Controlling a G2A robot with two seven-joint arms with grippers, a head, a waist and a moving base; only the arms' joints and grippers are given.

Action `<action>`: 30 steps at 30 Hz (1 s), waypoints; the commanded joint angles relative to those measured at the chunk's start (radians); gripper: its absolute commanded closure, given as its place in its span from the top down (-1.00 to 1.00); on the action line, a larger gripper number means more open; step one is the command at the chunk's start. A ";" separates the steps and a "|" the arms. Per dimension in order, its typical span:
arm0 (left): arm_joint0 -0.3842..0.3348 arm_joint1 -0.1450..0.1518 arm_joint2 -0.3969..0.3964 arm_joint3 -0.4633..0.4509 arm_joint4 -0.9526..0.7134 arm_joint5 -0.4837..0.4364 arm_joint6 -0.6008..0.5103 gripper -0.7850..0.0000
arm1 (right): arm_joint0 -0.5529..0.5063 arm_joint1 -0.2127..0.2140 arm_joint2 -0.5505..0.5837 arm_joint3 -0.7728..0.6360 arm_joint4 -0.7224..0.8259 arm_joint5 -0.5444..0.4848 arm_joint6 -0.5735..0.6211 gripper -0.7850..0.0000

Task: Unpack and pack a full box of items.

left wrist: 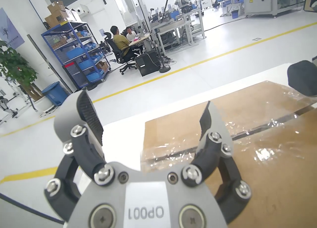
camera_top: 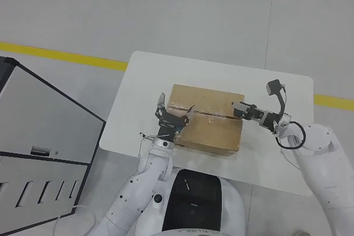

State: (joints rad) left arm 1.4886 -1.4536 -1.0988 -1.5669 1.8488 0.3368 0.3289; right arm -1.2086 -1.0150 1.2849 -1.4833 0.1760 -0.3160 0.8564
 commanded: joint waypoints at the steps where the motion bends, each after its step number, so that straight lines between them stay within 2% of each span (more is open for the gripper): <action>1: 0.019 0.004 -0.012 -0.018 0.028 0.004 -0.017 1.00 | 0.025 -0.006 -0.026 0.022 -0.005 0.002 -0.004 1.00; 8: 0.071 0.014 -0.055 -0.075 0.083 0.039 -0.063 1.00 | 0.118 -0.029 -0.116 0.122 -0.029 -0.006 -0.011 1.00; 14: 0.074 0.015 -0.061 -0.072 0.125 0.062 -0.068 1.00 | 0.157 -0.043 -0.166 0.168 -0.024 -0.006 0.012 1.00; 18: 0.071 0.018 -0.077 -0.063 0.117 0.033 -0.067 1.00 | 0.172 -0.049 -0.187 0.180 -0.011 -0.018 0.035 1.00; 20: 0.068 0.019 -0.082 -0.057 0.111 0.020 -0.065 1.00 | 0.177 -0.052 -0.192 0.184 -0.006 -0.021 0.039 0.40; 21: 0.068 0.019 -0.082 -0.057 0.106 0.016 -0.065 1.00 | 0.179 -0.052 -0.194 0.186 -0.006 -0.020 0.039 -0.01; 24: 0.068 0.019 -0.080 -0.058 0.097 0.008 -0.065 1.00 | 0.185 -0.055 -0.202 0.195 -0.010 -0.016 0.038 -0.31; 26: 0.070 0.019 -0.078 -0.058 0.098 0.006 -0.064 1.00 | 0.188 -0.057 -0.206 0.200 -0.012 -0.016 0.036 -0.40; 28: 0.073 0.019 -0.075 -0.059 0.099 0.002 -0.062 1.00 | 0.191 -0.058 -0.208 0.206 -0.014 -0.014 0.033 -1.00; 30: 0.078 0.019 -0.072 -0.059 0.100 0.000 -0.059 1.00 | 0.195 -0.060 -0.211 0.210 -0.016 -0.012 0.031 -1.00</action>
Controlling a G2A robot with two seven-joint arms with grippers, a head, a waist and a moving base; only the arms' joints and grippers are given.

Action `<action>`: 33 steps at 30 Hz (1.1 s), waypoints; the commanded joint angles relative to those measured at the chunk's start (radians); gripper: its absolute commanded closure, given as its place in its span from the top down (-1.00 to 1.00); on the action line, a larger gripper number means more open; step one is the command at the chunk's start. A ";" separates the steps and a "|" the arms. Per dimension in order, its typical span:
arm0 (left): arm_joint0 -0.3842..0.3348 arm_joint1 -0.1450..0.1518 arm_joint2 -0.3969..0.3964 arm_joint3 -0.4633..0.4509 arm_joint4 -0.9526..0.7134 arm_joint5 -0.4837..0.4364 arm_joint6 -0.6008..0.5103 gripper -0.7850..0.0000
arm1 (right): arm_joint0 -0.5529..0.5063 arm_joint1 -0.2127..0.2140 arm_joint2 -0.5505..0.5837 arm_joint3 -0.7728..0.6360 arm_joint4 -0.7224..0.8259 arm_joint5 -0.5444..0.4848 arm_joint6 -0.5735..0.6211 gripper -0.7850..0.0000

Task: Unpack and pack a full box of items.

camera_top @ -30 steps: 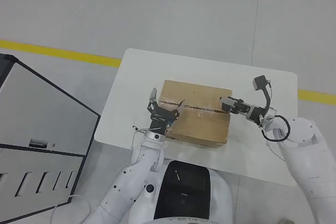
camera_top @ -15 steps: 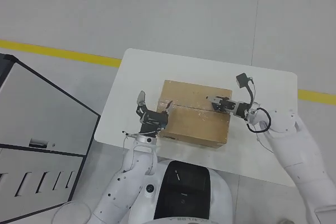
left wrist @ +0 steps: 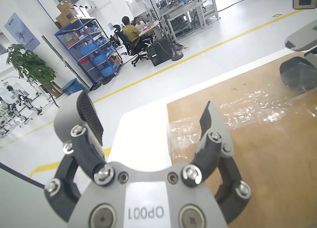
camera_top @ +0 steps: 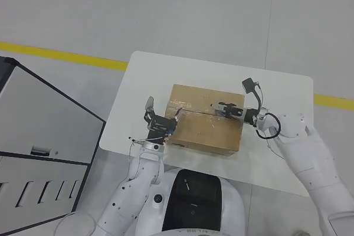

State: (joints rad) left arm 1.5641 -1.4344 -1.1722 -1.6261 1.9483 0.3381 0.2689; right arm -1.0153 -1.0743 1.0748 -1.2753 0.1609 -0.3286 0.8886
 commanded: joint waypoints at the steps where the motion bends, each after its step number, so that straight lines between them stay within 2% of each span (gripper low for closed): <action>1: 0.004 0.000 0.003 0.001 0.000 -0.003 0.003 1.00 | 0.003 -0.001 -0.003 0.004 -0.003 0.002 -0.002 -1.00; 17: 0.043 0.008 0.030 -0.008 -0.027 -0.102 0.080 1.00 | 0.015 -0.002 0.007 -0.017 -0.002 0.014 0.024 -1.00; 25: 0.060 0.020 0.065 0.005 0.071 -0.181 0.159 1.00 | 0.020 -0.004 0.011 -0.037 0.021 0.046 0.030 -1.00; 29: 0.052 0.026 0.091 0.033 0.216 -0.141 0.187 1.00 | 0.021 -0.006 0.009 -0.039 0.029 0.051 0.028 -1.00; 33: 0.023 0.024 0.120 0.080 0.324 -0.053 0.193 1.00 | 0.021 -0.008 0.008 -0.043 0.031 0.053 0.032 -1.00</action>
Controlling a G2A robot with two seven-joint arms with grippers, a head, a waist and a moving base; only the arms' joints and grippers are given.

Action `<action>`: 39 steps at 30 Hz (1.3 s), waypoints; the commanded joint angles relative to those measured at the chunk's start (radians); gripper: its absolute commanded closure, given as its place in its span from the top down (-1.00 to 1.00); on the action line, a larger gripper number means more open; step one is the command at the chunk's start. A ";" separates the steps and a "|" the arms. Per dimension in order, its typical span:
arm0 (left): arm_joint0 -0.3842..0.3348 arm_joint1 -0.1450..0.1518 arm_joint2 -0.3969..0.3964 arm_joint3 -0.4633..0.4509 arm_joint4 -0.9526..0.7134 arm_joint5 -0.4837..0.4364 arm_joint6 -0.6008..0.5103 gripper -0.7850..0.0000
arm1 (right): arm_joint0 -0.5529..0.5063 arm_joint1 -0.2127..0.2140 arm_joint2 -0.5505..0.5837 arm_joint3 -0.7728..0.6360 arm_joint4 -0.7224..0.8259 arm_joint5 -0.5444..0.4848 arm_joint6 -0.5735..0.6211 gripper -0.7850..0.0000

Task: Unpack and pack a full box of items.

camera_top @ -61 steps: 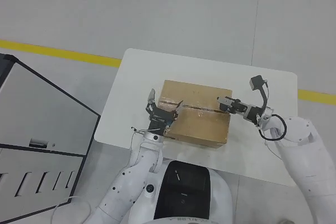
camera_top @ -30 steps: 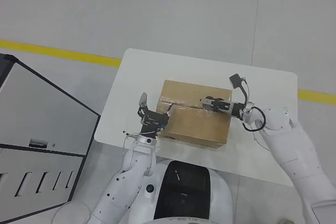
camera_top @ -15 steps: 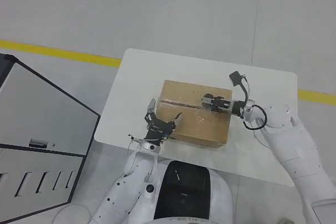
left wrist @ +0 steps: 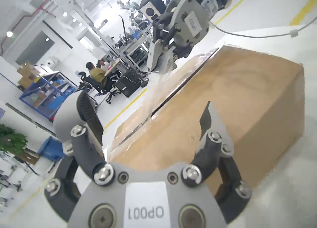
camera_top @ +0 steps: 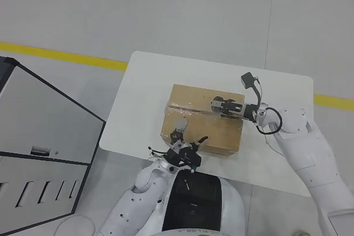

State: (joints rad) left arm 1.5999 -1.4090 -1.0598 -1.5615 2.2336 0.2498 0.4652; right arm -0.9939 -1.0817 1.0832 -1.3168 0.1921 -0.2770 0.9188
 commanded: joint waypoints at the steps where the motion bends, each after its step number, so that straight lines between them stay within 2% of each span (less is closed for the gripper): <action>1: -0.024 -0.002 0.014 0.031 0.081 0.066 -0.008 1.00 | -0.001 0.000 0.000 -0.002 0.000 0.002 0.003 -1.00; 3: -0.040 -0.005 0.028 0.053 0.111 0.102 -0.019 1.00 | -0.001 0.000 0.001 -0.003 -0.001 0.002 0.004 -1.00; 4: -0.052 -0.007 0.034 0.066 0.122 0.116 -0.025 0.46 | -0.001 0.000 0.002 -0.004 -0.002 0.001 0.004 -1.00; 5: -0.067 -0.009 0.041 0.084 0.139 0.135 -0.035 0.19 | -0.002 0.000 0.003 -0.005 -0.002 0.001 0.004 -1.00; 8: -0.093 -0.014 0.057 0.114 0.154 0.161 -0.050 -0.18 | -0.004 0.000 0.005 -0.006 -0.004 0.003 0.005 -1.00; 14: -0.116 -0.019 0.078 0.143 0.158 0.177 -0.066 -0.33 | -0.010 0.001 0.010 -0.008 -0.008 -0.001 0.005 -1.00; 19: -0.117 -0.020 0.084 0.138 0.145 0.179 -0.066 -0.28 | -0.014 0.001 0.013 -0.011 -0.009 -0.001 0.004 -1.00; 28: -0.129 -0.023 0.098 0.136 0.119 0.170 -0.068 -0.41 | -0.020 0.000 0.015 -0.015 -0.006 0.000 0.006 -1.00; 31: -0.132 -0.023 0.103 0.140 0.115 0.174 -0.066 -0.54 | -0.021 0.000 0.015 -0.015 -0.005 -0.001 0.006 -1.00; 33: -0.134 -0.024 0.105 0.142 0.113 0.175 -0.064 -0.84 | -0.022 0.000 0.016 -0.015 -0.005 -0.004 0.006 -1.00; 35: -0.135 -0.024 0.106 0.144 0.108 0.174 -0.063 -0.99 | -0.023 0.000 0.017 -0.015 -0.004 -0.004 0.004 -1.00; 37: -0.137 -0.024 0.108 0.145 0.106 0.173 -0.061 -0.97 | -0.023 0.000 0.019 -0.015 -0.004 -0.003 0.003 -1.00; 39: -0.139 -0.024 0.110 0.146 0.103 0.170 -0.060 -0.86 | -0.024 0.000 0.021 -0.015 -0.003 -0.002 0.003 -1.00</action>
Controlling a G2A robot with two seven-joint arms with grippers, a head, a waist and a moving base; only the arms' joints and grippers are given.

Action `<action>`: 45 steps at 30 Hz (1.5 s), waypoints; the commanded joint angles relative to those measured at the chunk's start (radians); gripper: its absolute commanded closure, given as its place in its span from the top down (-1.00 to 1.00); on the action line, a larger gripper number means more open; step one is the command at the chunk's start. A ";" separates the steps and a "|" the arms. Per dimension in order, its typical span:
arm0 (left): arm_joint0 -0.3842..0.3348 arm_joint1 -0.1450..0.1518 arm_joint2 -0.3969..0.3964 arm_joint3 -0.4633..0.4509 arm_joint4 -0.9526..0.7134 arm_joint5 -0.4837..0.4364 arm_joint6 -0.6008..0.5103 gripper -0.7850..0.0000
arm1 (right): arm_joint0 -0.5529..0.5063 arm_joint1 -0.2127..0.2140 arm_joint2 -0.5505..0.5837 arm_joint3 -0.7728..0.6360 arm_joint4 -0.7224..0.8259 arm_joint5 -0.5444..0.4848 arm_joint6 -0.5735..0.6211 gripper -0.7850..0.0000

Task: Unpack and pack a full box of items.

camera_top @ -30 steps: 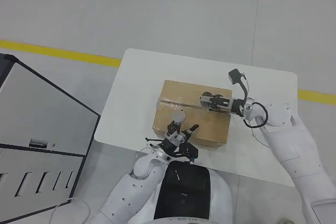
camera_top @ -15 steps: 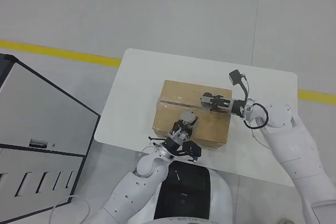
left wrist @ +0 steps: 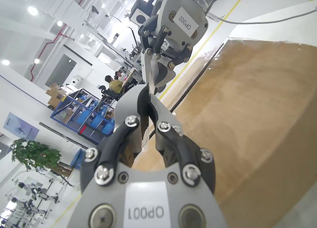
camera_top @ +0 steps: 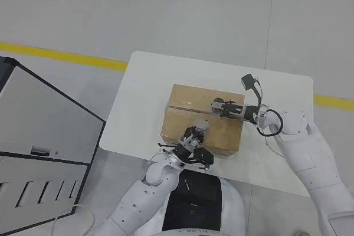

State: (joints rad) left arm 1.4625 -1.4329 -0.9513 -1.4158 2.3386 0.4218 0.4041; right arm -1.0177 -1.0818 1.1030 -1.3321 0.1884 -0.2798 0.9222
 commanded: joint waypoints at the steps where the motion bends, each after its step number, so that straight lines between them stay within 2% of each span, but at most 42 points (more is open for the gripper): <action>1: -0.002 0.000 0.003 0.001 -0.005 -0.003 0.002 -0.92 | -0.001 0.000 0.002 0.000 0.002 0.000 0.000 -1.00; 2: -0.004 -0.001 0.005 0.001 -0.008 -0.003 0.002 -1.00 | -0.002 0.000 0.003 0.000 0.002 -0.001 0.000 -1.00; 5: -0.009 -0.003 0.011 0.002 -0.016 -0.005 -0.002 -1.00 | -0.003 0.000 0.005 -0.001 0.002 -0.002 0.002 -1.00; 6: -0.012 -0.004 0.012 0.004 -0.021 -0.006 -0.003 -1.00 | -0.003 0.001 0.005 -0.001 0.001 -0.003 0.004 -0.26; 7: -0.012 -0.004 0.014 0.004 -0.027 -0.007 -0.003 -1.00 | -0.003 0.001 0.007 -0.001 0.000 -0.004 0.004 0.97; 12: -0.022 -0.006 0.018 0.011 -0.041 -0.006 -0.003 -1.00 | -0.009 0.005 0.035 -0.007 0.012 -0.011 -0.012 1.00; 20: -0.035 -0.010 0.030 0.028 -0.069 -0.018 0.004 -1.00 | -0.041 0.027 0.145 -0.029 0.037 -0.020 -0.018 1.00; 28: -0.043 -0.019 0.037 0.035 -0.161 -0.038 -0.001 -1.00 | -0.104 0.046 0.229 -0.067 0.044 -0.019 -0.024 1.00; 45: -0.043 -0.019 0.037 0.035 -0.161 -0.038 -0.001 -1.00 | -0.104 0.046 0.229 -0.067 0.044 -0.019 -0.024 1.00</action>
State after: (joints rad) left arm 1.4197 -1.4514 -0.9142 -1.3810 2.1781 0.3837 0.4033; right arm -1.1221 -1.0361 1.3320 -1.3994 0.2326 -0.2988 0.8981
